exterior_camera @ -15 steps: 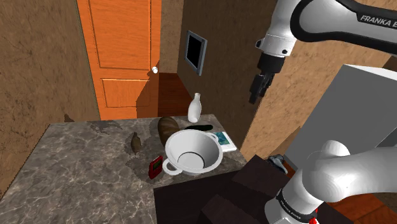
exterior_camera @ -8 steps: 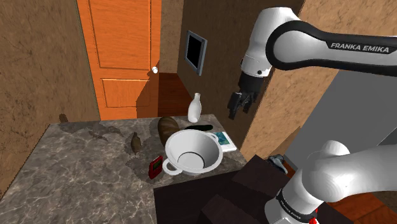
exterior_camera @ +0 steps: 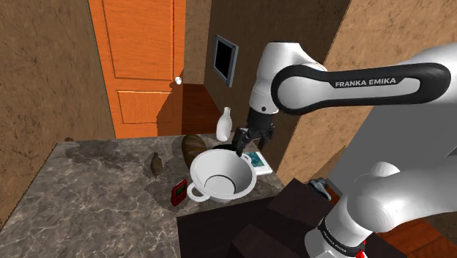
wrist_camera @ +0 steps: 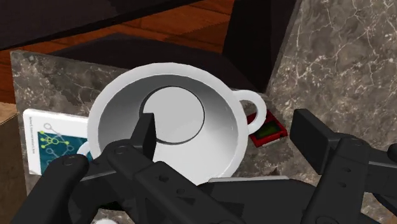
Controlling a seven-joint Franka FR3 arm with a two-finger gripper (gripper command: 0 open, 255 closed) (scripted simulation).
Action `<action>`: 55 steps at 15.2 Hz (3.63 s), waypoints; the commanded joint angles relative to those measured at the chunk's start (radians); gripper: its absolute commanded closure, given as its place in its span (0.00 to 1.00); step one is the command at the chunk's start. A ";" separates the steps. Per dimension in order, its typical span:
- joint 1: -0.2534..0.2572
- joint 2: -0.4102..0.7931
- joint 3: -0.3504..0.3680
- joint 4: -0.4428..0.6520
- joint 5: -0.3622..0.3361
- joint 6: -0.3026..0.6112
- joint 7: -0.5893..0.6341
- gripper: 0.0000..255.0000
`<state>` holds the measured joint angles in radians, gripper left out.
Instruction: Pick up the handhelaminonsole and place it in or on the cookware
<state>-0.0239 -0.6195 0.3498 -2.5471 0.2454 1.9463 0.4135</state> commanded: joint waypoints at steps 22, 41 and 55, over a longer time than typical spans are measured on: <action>-0.014 0.996 0.166 0.372 -0.526 0.590 1.044 0.00; 0.144 1.326 -0.001 0.632 -0.651 0.667 1.249 0.00; 0.140 1.315 0.004 0.628 -0.646 0.659 1.247 1.00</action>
<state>0.1173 0.7000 0.3520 -1.9181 -0.4030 2.6090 1.6612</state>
